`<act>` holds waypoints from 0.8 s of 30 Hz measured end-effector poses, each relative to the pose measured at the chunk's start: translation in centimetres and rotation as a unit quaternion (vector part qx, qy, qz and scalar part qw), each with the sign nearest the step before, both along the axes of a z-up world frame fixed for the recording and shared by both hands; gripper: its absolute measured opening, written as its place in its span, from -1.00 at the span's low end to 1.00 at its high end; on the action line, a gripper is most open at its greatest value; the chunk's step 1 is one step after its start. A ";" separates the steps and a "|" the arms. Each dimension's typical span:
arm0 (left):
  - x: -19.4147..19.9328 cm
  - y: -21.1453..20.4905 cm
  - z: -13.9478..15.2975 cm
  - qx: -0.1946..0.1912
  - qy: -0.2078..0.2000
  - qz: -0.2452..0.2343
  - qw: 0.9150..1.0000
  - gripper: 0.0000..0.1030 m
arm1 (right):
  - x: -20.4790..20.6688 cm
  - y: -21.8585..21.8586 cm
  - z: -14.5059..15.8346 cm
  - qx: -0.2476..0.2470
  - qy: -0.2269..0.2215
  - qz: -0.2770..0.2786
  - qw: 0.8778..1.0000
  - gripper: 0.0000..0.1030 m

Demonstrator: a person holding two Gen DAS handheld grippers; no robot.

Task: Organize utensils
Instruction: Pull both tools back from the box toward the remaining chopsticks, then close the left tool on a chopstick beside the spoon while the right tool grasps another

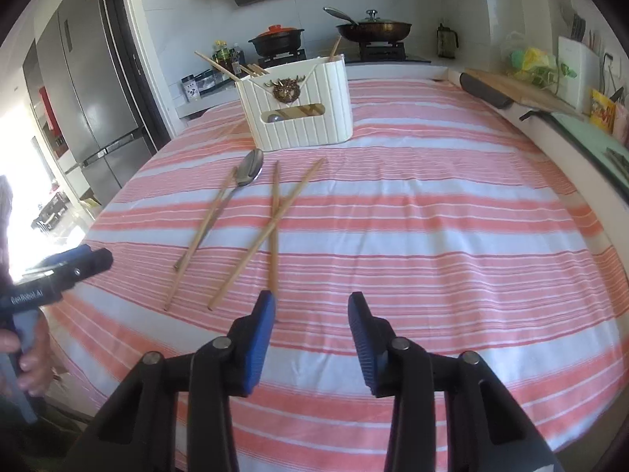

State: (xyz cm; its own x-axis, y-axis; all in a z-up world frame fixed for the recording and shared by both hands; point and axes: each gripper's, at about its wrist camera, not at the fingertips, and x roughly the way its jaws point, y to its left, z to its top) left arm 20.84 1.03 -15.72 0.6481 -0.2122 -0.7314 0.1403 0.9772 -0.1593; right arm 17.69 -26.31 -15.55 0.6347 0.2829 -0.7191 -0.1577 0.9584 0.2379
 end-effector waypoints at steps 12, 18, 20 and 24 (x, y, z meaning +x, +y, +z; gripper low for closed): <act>1.4 -5.0 -2.3 0.047 0.016 -0.046 0.998 0.26 | 7.4 4.6 -3.0 0.086 0.112 0.068 0.988 -0.46; 2.0 -6.8 -4.5 0.098 0.022 -0.062 0.993 -0.12 | 10.2 4.8 -4.0 0.076 0.136 0.062 0.986 -0.85; 2.0 -6.7 -4.5 0.093 0.022 -0.060 0.994 -0.63 | 10.3 4.4 -4.1 0.087 0.138 0.060 0.985 -0.86; 2.3 -6.1 -4.4 0.081 0.022 -0.048 0.995 -0.85 | 9.8 2.4 -3.7 0.133 0.129 0.041 0.982 -0.86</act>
State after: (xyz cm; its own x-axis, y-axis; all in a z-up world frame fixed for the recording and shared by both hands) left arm 23.13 -5.08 -20.17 0.5963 -0.1485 -0.7889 0.2315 0.9728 -0.0081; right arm 27.51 -23.92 -19.28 0.4087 0.5253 -0.7463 -0.1341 0.8434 0.5202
